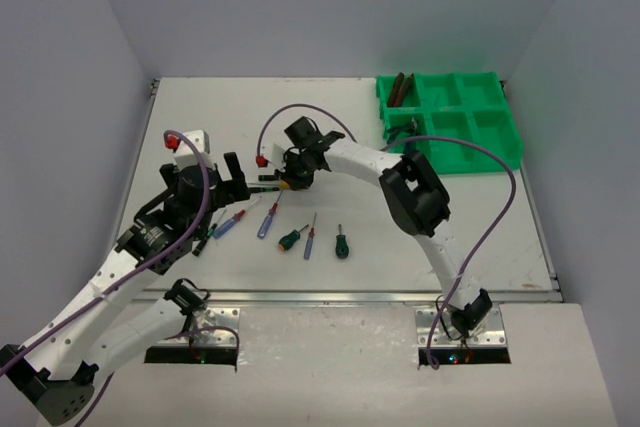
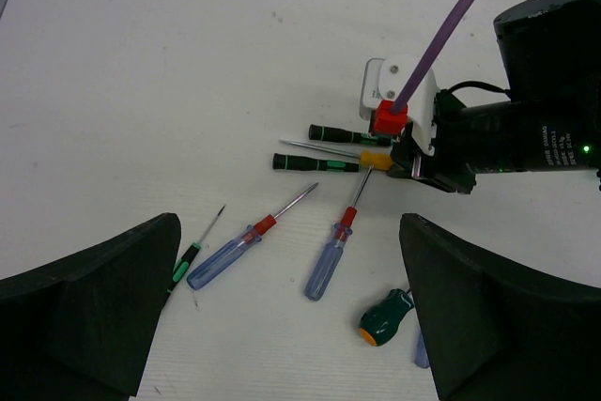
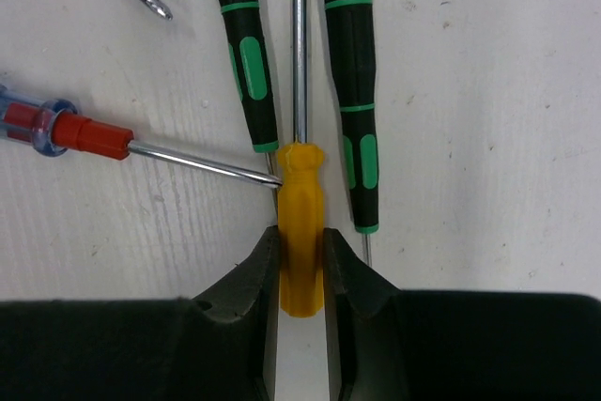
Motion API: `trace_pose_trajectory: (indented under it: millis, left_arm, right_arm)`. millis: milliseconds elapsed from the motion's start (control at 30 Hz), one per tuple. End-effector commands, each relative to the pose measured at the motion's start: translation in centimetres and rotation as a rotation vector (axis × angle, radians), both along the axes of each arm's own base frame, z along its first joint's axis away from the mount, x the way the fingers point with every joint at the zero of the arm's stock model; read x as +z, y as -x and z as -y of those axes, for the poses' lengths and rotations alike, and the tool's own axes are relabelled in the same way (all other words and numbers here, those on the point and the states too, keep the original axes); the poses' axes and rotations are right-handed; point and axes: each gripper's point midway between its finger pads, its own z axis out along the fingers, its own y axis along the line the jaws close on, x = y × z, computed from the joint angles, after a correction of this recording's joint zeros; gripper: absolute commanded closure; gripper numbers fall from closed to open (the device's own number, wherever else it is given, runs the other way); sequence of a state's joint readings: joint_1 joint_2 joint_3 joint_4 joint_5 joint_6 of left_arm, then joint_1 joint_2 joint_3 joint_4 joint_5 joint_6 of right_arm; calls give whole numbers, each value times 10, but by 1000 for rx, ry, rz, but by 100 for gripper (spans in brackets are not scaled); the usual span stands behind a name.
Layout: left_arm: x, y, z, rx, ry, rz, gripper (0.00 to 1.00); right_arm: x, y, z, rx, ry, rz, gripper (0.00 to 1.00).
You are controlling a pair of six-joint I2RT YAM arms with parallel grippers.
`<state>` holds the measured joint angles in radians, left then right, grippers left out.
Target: Sort the tools into containers
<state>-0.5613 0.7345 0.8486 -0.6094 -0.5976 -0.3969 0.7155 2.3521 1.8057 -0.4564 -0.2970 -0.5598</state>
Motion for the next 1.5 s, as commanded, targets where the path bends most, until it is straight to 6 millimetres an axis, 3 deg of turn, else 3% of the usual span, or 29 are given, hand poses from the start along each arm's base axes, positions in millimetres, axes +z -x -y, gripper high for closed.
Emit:
trace_pose_trajectory:
  millis: [0, 300, 433, 567, 733, 800, 867, 1033, 1067, 1133, 1267, 1467]
  left_arm:
    - [10, -4, -1, 6, 21, 44, 0]
    - [10, -4, -1, 5, 21, 43, 0]
    - [10, -4, -1, 7, 20, 44, 0]
    - [10, -4, -1, 7, 21, 46, 0]
    - [10, -4, -1, 6, 21, 45, 0]
    - [10, -4, -1, 6, 21, 45, 0]
    - [10, -4, -1, 5, 19, 43, 0]
    - [10, -4, -1, 7, 18, 43, 0]
    - [10, -4, -1, 7, 18, 43, 0]
    - [9, -4, -1, 8, 17, 41, 0]
    - [8, -5, -1, 10, 14, 37, 0]
    - [6, -6, -1, 14, 7, 29, 0]
  right_arm:
    - [41, -4, 5, -6, -28, 66, 88]
    - [83, -7, 21, -41, -60, 123, 93]
    - [100, -21, 41, -128, -91, 129, 95]
    - [121, -53, 79, -297, -134, 164, 100]
    - [162, -116, 169, -736, -269, 154, 100]
    - [171, -144, 232, -1030, -344, 129, 100]
    - [172, -160, 289, -1294, -416, 83, 100]
    - [162, -178, 387, -1643, -496, 43, 100]
    - [152, -183, 393, -1659, -478, 31, 100]
    - [160, -203, 411, -1687, -475, 61, 100]
    - [141, -220, 413, -1684, -452, 37, 100]
    - [136, -234, 415, -1685, -481, 41, 94]
